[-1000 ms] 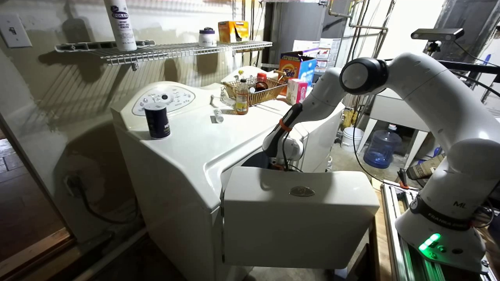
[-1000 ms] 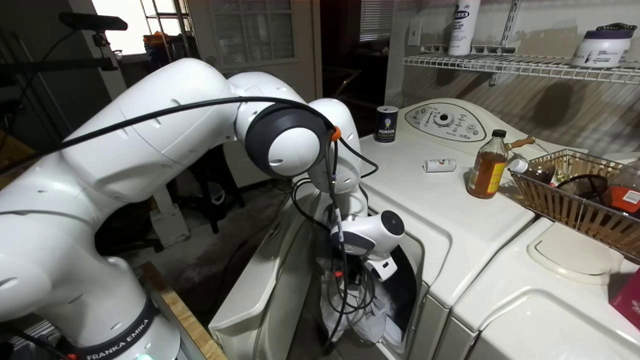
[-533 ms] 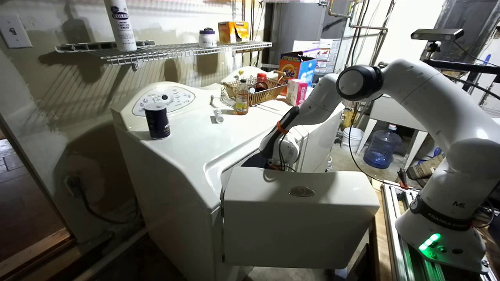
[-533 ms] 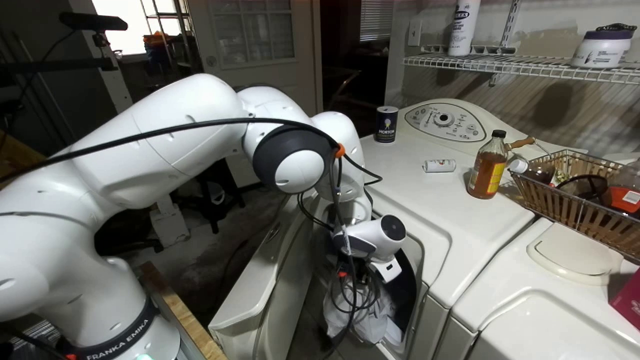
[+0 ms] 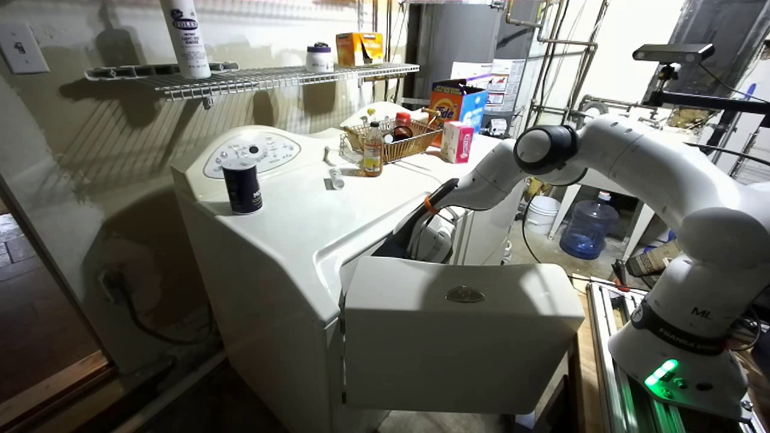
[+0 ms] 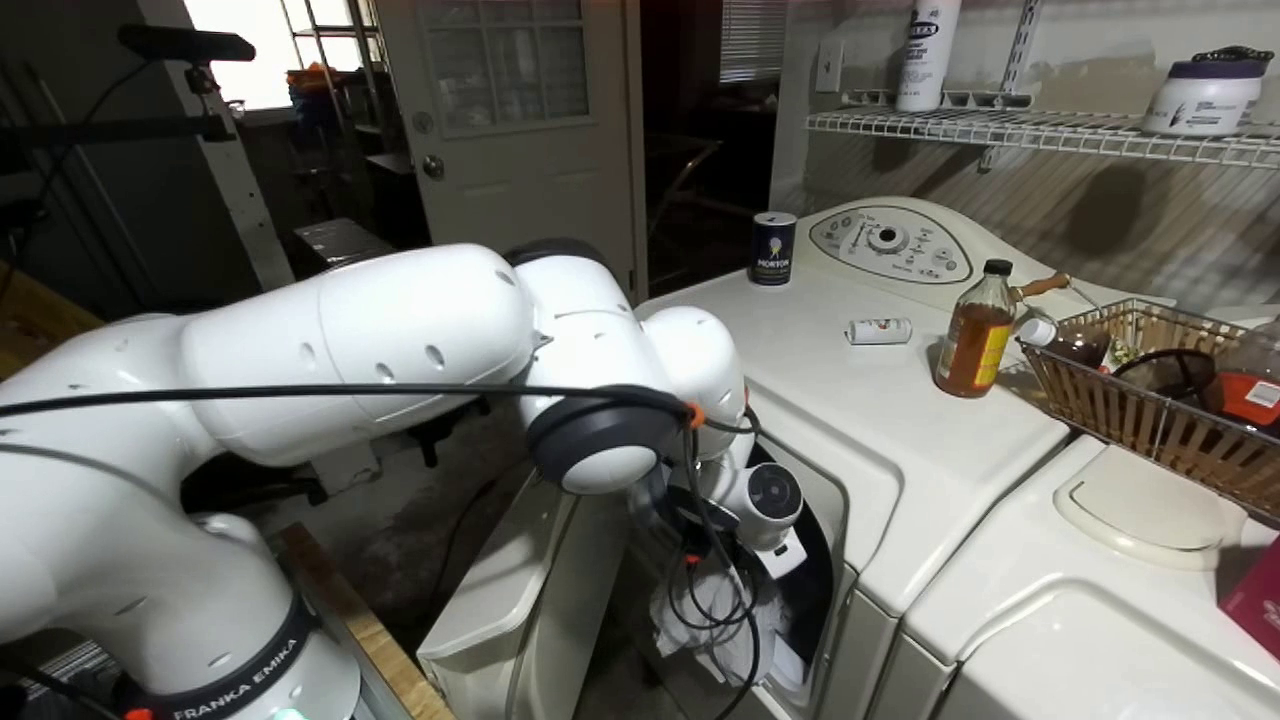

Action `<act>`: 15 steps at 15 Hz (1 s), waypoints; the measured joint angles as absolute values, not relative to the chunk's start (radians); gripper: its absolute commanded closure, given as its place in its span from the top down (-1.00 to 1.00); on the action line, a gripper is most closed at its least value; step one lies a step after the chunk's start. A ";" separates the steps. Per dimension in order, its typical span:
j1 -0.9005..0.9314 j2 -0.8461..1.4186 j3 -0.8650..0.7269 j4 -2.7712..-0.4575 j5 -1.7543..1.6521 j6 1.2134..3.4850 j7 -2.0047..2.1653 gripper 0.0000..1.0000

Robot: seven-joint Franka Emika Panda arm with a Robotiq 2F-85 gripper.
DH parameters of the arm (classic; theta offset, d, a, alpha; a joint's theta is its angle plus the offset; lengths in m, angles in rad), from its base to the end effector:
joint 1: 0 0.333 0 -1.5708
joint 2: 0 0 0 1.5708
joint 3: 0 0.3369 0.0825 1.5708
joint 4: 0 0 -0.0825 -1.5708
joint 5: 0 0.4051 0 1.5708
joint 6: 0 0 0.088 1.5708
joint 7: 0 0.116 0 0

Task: Put the item of clothing on top of the washing machine on the left inside the machine.

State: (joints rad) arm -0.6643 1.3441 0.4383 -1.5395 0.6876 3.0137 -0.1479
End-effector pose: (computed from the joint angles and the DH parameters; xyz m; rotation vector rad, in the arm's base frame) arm 0.6123 -0.2039 -0.1130 -2.2202 1.4034 -0.2515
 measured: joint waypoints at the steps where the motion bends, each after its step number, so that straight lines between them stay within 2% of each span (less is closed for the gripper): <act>1: -0.689 1.373 0.474 -1.519 0.684 3.048 -0.178 -1.00; 7: -0.847 1.514 0.680 -1.480 0.562 3.183 -0.379 -1.00; 15: -0.848 1.510 0.677 -1.487 0.565 3.189 -0.386 -1.00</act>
State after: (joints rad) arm -0.8480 1.5100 0.6774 -1.4868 0.5648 3.1886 -0.3863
